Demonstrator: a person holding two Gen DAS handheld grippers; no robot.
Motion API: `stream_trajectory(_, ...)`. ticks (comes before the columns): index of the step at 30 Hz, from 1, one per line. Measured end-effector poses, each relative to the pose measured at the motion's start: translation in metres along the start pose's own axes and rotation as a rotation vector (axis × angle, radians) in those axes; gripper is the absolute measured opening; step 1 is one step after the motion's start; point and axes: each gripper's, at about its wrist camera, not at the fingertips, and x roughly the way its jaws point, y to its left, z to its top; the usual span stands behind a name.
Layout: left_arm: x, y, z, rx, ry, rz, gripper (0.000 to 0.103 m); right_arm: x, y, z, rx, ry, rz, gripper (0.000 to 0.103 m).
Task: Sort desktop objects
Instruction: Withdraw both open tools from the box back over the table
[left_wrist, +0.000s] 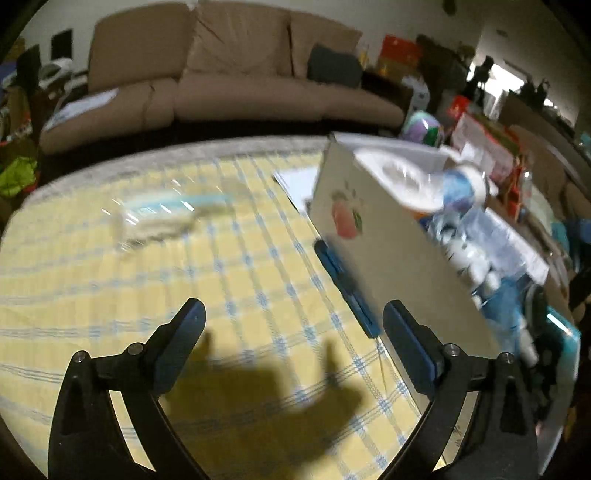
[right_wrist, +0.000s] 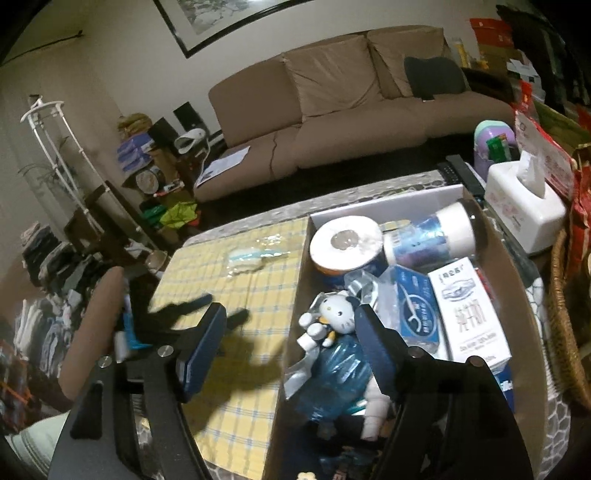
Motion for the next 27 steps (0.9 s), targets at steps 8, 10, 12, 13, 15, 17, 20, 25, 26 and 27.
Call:
stream_trajectory(8, 0.045, -0.029, -0.019, 0.117, 0.071, -0.002, 0.096, 0.017, -0.015, -0.032, -0.017, 0.044, -0.017, 0.074)
stream_trajectory(10, 0.05, -0.032, -0.021, 0.126, 0.073, -0.013, 0.095, 0.019, -0.022, -0.039, -0.006, 0.041, -0.032, 0.074)
stream_trajectory(12, 0.053, -0.03, -0.021, 0.117, 0.08, -0.004, 0.095, 0.021, -0.029, -0.049, 0.019, 0.036, -0.032, 0.074)
stream_trajectory(13, 0.057, -0.03, -0.022, 0.12, 0.088, 0.004, 0.096, 0.023, -0.031, -0.054, 0.028, 0.035, -0.031, 0.074)
stream_trajectory(15, 0.065, -0.03, -0.022, 0.122, 0.099, 0.024, 0.096, 0.028, -0.032, -0.062, 0.036, 0.043, -0.03, 0.074)
stream_trajectory(17, 0.069, -0.029, -0.021, 0.123, 0.105, 0.034, 0.095, 0.032, -0.031, -0.066, 0.036, 0.051, -0.032, 0.074)
stream_trajectory(20, 0.073, -0.029, -0.018, 0.141, 0.106, 0.046, 0.096, 0.033, -0.026, -0.072, 0.009, 0.037, -0.035, 0.074)
stream_trajectory(25, 0.079, -0.028, -0.012, 0.173, 0.118, 0.103, 0.097, 0.031, -0.015, -0.077, -0.079, 0.008, -0.064, 0.074)
stream_trajectory(26, 0.079, -0.028, -0.009, 0.182, 0.122, 0.126, 0.096, 0.033, -0.016, -0.077, -0.09, 0.022, -0.059, 0.074)
stream_trajectory(27, 0.081, -0.027, -0.008, 0.196, 0.129, 0.148, 0.094, 0.035, -0.016, -0.078, -0.096, 0.034, -0.056, 0.074)
